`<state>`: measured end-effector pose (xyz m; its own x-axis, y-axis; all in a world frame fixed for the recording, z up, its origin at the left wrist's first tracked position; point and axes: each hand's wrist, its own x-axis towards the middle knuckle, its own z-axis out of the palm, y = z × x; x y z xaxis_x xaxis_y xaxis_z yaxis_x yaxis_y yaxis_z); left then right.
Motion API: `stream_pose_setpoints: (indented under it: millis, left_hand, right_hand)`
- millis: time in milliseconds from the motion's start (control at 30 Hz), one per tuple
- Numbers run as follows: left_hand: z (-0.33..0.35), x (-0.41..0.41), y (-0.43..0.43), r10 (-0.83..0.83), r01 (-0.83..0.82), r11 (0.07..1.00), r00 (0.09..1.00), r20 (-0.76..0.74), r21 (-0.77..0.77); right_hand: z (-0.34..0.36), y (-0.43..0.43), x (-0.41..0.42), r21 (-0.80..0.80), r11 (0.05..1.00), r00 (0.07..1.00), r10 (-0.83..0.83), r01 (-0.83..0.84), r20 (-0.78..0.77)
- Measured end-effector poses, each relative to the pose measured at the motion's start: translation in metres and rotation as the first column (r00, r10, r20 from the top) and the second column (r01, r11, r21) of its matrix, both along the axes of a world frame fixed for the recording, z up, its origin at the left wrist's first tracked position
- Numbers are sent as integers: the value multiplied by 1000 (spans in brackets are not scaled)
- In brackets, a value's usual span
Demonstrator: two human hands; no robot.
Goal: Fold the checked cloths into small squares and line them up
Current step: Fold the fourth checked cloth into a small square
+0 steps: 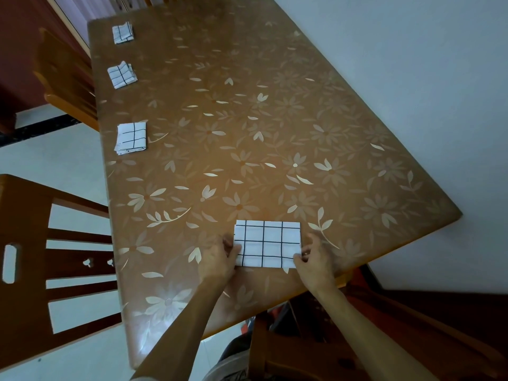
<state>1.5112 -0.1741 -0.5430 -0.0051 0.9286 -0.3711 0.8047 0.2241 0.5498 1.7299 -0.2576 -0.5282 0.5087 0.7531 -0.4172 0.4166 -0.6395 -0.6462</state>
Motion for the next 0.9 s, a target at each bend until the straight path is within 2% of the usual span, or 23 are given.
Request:
stream_pose_setpoints:
  millis: [133, 267, 333, 400, 467, 533, 633, 700, 767, 833, 900]
  left_hand:
    - [8, 2, -6, -4, 7, 1000, 996, -92, 30]
    - [8, -6, -13, -86, 96, 994, 982, -170, 54]
    - [9, -5, -15, -147, 191, 966, 960, -238, 177]
    - [14, 7, -16, -265, 366, 851, 918, -295, 376]
    - [12, 26, -17, -445, 597, 667, 799, -404, 446]
    - [1, 41, -15, -585, 743, 570, 666, -462, 350]
    - [-15, 44, -15, -647, 778, 603, 607, -462, 178]
    - [-23, 36, -18, -656, 793, 589, 581, -482, 156]
    - [-26, 34, -17, -664, 803, 580, 564, -490, 139]
    - [-28, 34, -17, -663, 797, 589, 571, -483, 134]
    - [-29, 34, -19, -653, 777, 617, 594, -470, 124]
  right_hand:
    - [0, 2, -1, -2, 1000, 1000, 7, -7, 24]
    - [0, 2, -3, -16, 1000, 999, 23, -22, 34]
    - [-1, 2, -4, -9, 1000, 999, 27, -26, 37]
    - [-2, 1, -6, -3, 999, 998, 32, -32, 53]
    - [-3, 1, -7, 0, 1000, 998, 25, -25, 63]
    - [-2, 0, -7, -2, 1000, 997, 24, -24, 72]
    - [6, -1, -9, -29, 999, 996, 25, -23, 86]
    - [9, -2, -14, 18, 998, 964, 53, -60, 259]
    - [9, 3, -20, 63, 982, 891, 136, -181, 434]
    - [3, 11, -27, 20, 937, 835, 301, -349, 461]
    - [-9, 18, -37, -39, 854, 736, 469, -519, 488]
